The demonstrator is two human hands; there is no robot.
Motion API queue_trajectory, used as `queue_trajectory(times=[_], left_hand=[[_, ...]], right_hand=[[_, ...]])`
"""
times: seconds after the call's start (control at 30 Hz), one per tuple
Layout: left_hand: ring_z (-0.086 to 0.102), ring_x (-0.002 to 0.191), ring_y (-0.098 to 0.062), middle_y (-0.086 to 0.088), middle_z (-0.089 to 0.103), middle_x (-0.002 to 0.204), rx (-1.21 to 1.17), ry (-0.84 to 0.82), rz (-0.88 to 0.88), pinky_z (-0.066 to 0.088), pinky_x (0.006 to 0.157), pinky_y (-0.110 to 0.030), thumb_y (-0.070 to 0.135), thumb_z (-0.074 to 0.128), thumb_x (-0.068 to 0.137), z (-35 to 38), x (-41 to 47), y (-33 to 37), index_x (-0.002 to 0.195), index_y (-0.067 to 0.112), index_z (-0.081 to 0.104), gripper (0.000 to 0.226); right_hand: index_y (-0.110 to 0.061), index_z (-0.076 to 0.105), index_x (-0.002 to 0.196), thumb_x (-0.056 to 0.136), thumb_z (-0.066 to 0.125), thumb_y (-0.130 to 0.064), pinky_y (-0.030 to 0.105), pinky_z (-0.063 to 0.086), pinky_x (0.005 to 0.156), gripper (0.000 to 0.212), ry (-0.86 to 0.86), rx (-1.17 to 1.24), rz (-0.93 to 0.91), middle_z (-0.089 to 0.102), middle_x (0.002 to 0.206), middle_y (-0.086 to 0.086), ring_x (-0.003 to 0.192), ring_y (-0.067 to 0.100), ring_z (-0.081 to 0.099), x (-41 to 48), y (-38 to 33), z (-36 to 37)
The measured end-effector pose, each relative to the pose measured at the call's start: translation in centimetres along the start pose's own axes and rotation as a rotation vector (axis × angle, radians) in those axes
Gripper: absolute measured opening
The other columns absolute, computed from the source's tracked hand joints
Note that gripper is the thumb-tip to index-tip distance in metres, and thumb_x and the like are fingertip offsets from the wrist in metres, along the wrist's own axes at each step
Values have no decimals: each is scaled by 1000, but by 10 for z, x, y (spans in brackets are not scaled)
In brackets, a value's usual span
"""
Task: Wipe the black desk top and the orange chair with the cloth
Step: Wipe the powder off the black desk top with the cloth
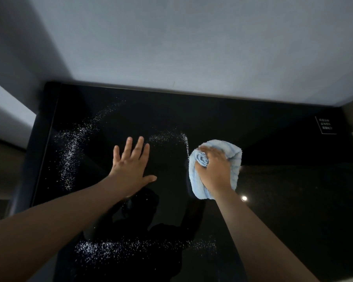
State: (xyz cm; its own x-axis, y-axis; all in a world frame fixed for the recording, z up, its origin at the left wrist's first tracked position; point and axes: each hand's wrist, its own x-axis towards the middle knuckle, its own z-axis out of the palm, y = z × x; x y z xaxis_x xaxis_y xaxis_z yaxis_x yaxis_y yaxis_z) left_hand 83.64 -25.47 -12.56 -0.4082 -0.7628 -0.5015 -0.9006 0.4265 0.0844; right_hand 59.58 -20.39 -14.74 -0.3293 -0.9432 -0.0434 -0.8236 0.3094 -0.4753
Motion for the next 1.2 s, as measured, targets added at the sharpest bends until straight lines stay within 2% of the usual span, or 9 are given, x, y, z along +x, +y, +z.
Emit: queue_trajectory(times=[0.13,0.27,0.4,0.47,0.6,0.77,0.93,1.07,1.2], left_hand=[[-20,145,-36,-7,-24,158,-4,-53,45,1,118,-58,68,43,87,12,-30,15,152,15,-13,101],[-25,141,-41,-9,-33,154,-29,-142,11,-1,114,-62,76,52,76,25,-47,25,150,15,-19,119],[-30,139,-44,-10,-42,149,-16,-153,-5,0,113,-65,80,55,68,34,-48,26,148,14,-25,130],[-30,138,-44,-10,-43,148,-21,-161,-5,0,113,-66,80,56,68,35,-47,26,147,14,-26,131],[-31,138,-45,-10,-43,148,-26,-176,-10,-1,113,-66,77,59,68,35,-45,27,147,14,-27,132],[-31,137,-45,-10,-43,148,-43,-192,-9,-1,112,-66,75,61,68,34,-45,27,147,14,-26,133],[-33,136,-45,-9,-44,148,-56,-228,-22,-3,110,-68,73,65,67,33,-41,29,147,15,-27,135],[-33,136,-44,-8,-44,147,-63,-233,-26,-3,110,-68,72,65,67,34,-40,29,146,17,-28,135],[-33,136,-45,-8,-44,148,-64,-229,-23,-2,110,-69,72,66,66,34,-38,29,146,17,-28,135]], right_hand=[[-19,64,120,80,66,-18,46,45,98,40,15,9,3,64,120,-6,120,16,52,-14,2,-1],[-18,64,119,80,66,-17,46,48,95,40,29,5,-3,65,117,-5,117,16,54,-30,4,-1],[-20,64,119,80,63,-20,47,47,94,40,22,-16,5,65,118,-7,119,15,53,-43,7,0],[-23,63,120,80,58,-26,47,46,96,40,16,-27,25,64,120,-9,120,14,51,-49,7,1],[-29,63,116,74,35,-43,42,47,96,52,2,-33,70,63,117,-14,119,9,51,-60,9,3],[-27,62,120,80,58,-28,43,44,100,41,-11,-59,80,62,122,-12,123,12,48,-81,13,1],[-37,59,116,75,33,-45,37,46,98,49,-27,-162,118,60,117,-20,119,4,48,-104,18,7],[-33,61,118,75,31,-46,37,45,99,54,13,-138,122,62,118,-19,120,5,49,-113,19,7],[-37,58,114,82,42,-38,37,46,99,36,10,-131,142,61,117,-19,116,4,52,-126,23,10]])
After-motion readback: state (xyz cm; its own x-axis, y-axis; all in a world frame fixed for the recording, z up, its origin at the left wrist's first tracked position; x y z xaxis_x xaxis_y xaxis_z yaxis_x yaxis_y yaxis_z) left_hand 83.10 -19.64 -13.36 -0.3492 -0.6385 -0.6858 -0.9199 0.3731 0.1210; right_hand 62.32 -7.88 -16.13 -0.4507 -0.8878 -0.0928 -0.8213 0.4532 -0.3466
